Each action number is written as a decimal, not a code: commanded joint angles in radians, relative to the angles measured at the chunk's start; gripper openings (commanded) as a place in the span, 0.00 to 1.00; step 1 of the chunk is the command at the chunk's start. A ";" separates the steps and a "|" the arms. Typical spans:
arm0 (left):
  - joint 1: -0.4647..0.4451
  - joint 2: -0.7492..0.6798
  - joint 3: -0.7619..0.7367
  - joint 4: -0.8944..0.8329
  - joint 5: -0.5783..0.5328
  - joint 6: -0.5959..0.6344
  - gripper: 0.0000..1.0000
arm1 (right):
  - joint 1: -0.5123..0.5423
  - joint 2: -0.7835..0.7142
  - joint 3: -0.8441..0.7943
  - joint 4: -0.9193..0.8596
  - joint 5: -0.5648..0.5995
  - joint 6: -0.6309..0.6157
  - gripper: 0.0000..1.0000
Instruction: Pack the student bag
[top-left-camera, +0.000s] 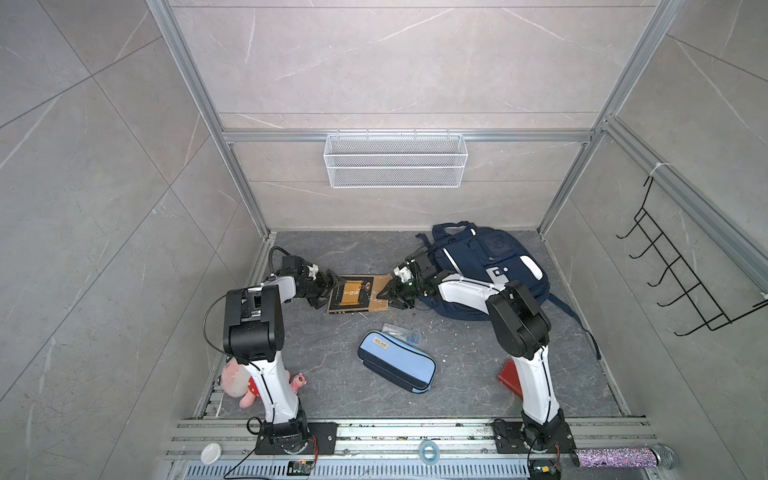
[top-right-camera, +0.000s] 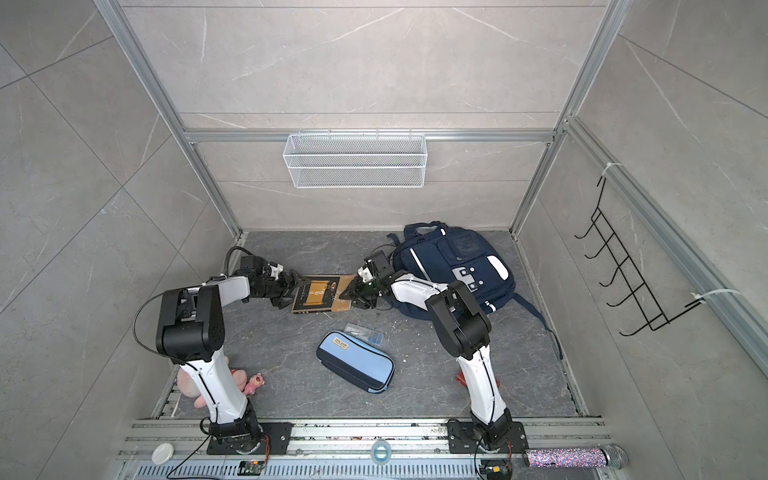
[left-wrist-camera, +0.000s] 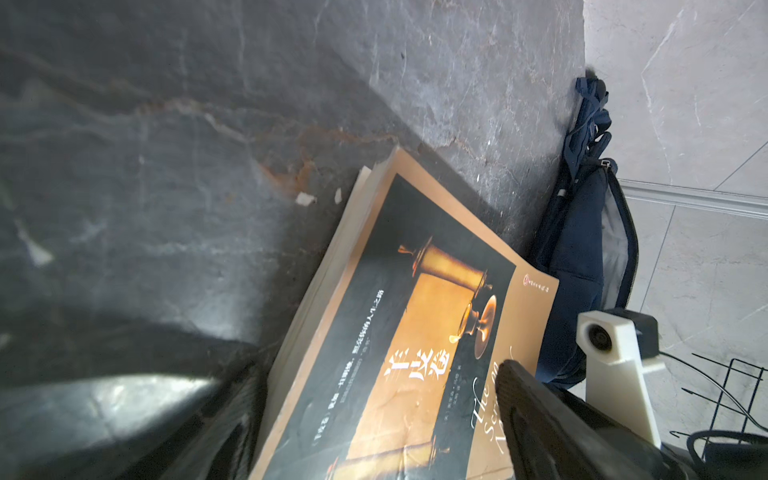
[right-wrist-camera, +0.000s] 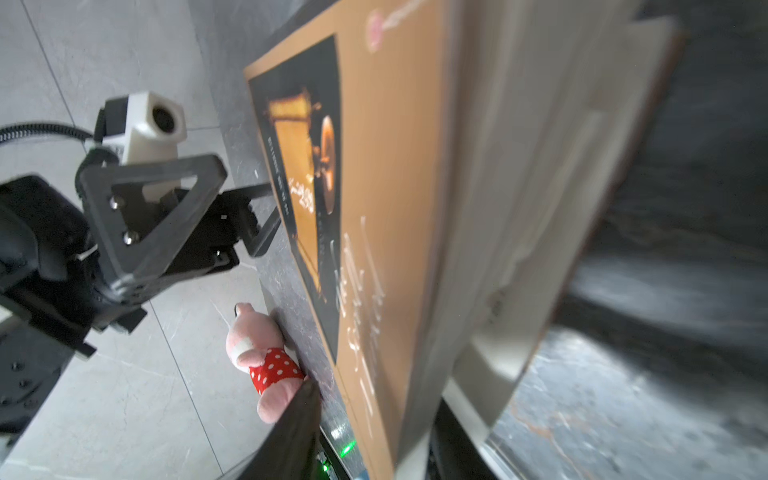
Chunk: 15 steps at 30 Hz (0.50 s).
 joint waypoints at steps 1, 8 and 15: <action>-0.050 -0.053 -0.017 -0.135 0.085 -0.024 0.99 | 0.012 -0.050 -0.015 0.110 0.001 0.008 0.38; -0.019 -0.211 -0.041 -0.325 -0.183 -0.011 1.00 | -0.004 -0.052 -0.036 0.135 -0.002 0.017 0.27; -0.024 -0.434 -0.182 -0.404 -0.301 -0.016 0.99 | -0.004 -0.031 -0.014 0.142 -0.035 0.020 0.16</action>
